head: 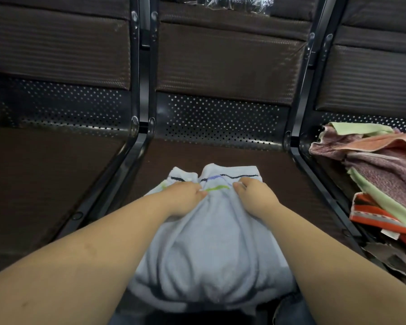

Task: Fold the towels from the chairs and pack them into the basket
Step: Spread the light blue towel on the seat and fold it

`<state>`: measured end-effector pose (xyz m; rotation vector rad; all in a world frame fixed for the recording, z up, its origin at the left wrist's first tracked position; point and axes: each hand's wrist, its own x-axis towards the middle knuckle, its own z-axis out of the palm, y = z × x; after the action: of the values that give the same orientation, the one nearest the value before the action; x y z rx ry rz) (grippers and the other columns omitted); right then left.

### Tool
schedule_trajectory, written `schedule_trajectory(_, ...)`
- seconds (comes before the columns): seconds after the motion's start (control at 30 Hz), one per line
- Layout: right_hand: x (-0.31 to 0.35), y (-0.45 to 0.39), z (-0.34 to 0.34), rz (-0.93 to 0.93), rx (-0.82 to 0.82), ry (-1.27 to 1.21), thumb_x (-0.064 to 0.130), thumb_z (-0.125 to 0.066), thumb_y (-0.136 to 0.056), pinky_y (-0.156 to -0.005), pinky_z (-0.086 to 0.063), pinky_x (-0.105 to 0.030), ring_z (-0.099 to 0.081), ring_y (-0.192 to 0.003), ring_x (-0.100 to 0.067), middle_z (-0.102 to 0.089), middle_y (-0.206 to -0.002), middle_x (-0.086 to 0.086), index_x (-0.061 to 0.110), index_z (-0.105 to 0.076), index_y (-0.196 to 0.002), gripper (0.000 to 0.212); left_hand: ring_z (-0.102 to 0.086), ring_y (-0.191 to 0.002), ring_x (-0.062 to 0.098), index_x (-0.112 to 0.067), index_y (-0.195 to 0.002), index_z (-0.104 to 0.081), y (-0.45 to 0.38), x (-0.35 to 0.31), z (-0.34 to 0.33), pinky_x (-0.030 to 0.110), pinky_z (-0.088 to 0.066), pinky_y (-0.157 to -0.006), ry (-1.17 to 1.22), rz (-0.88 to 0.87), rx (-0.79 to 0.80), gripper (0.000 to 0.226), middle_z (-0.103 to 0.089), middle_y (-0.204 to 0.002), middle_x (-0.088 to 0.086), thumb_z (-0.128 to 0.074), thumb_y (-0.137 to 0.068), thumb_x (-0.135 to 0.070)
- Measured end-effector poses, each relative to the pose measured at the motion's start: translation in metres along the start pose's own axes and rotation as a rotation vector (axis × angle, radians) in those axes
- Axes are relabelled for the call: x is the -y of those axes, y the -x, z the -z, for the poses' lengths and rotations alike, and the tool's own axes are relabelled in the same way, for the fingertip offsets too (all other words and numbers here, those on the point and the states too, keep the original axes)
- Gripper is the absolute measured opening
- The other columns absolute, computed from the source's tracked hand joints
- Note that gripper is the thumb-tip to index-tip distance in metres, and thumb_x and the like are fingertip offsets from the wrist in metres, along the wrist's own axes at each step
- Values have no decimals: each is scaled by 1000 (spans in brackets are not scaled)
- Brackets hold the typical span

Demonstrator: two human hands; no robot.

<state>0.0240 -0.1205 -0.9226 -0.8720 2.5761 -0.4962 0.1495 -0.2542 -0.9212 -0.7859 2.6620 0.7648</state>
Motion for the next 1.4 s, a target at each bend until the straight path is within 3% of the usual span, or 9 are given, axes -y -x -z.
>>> schedule_trajectory(0.13,-3,9,5,49,20,19,35,-34,-102,-73,-33,-31,-53,-105,-31,-60,-102,-9,16,-51,-95,27,-53,-100,22,-19,-78,-47,8,4,4,33,-40,-86,138,-70,-55,35,-56,-92,1,-32,-102,-39)
schedule_trajectory(0.3,-10,28,24,93,10,-26,34,-35,-102,-75,-38,-31,-54,-94,-25,-61,-110,-12,8,-56,-112,35,-47,-73,13,-17,-73,-46,28,17,19,29,-33,-61,194,-63,-193,37,-51,-78,-2,-33,-103,-35)
schedule_trajectory(0.53,-9,64,33,103,120,-61,36,-36,-102,-78,-41,-31,-58,-97,-23,-63,-101,-5,12,-59,-102,34,-54,-85,20,-10,-84,-55,62,53,25,31,-35,-70,203,-27,-237,38,-59,-86,4,-32,-103,-33)
schedule_trajectory(0.7,-11,99,35,1,406,-78,41,-45,-98,-86,-46,-33,-60,-94,-22,-65,-91,2,18,-65,-87,32,-45,-51,16,-12,-74,-49,97,73,23,29,-33,-55,686,95,-19,38,-51,-59,3,-40,-100,-37)
schedule_trajectory(0.87,-18,121,40,-126,693,-89,41,-58,-91,-93,-51,-39,-65,-97,-20,-70,-103,-1,18,-71,-96,27,-62,-90,26,-5,-96,-64,134,80,6,36,-46,-84,770,178,368,32,-69,-96,15,-44,-99,-30)
schedule_trajectory(0.97,-22,126,42,-145,797,-117,35,-52,-96,-82,-55,-38,-66,-87,-22,-70,-96,-5,14,-69,-99,27,-61,-85,28,-4,-103,-62,147,88,2,32,-48,-73,641,222,474,34,-67,-95,19,-42,-100,-31)
schedule_trajectory(1.1,-34,128,53,-175,812,-113,25,-45,-100,-63,-52,-26,-60,-64,-14,-64,-73,-3,11,-61,-92,22,-64,-76,23,-6,-99,-58,159,107,5,26,-53,-70,551,294,461,26,-67,-87,15,-41,-101,-26)
schedule_trajectory(1.23,-56,129,74,-255,754,-215,21,-46,-99,-56,-49,-25,-59,-53,-14,-62,-63,-6,10,-60,-90,19,-67,-92,24,-12,-116,-58,173,132,15,33,-49,-91,542,381,465,30,-71,-108,14,-38,-102,-29)
schedule_trajectory(1.4,-69,126,85,-275,708,-293,22,-46,-98,-58,-53,-30,-66,-62,-25,-67,-72,-17,1,-61,-106,27,-70,-98,25,-14,-117,-58,174,138,22,29,-52,-81,608,401,463,33,-72,-105,12,-34,-102,-31)
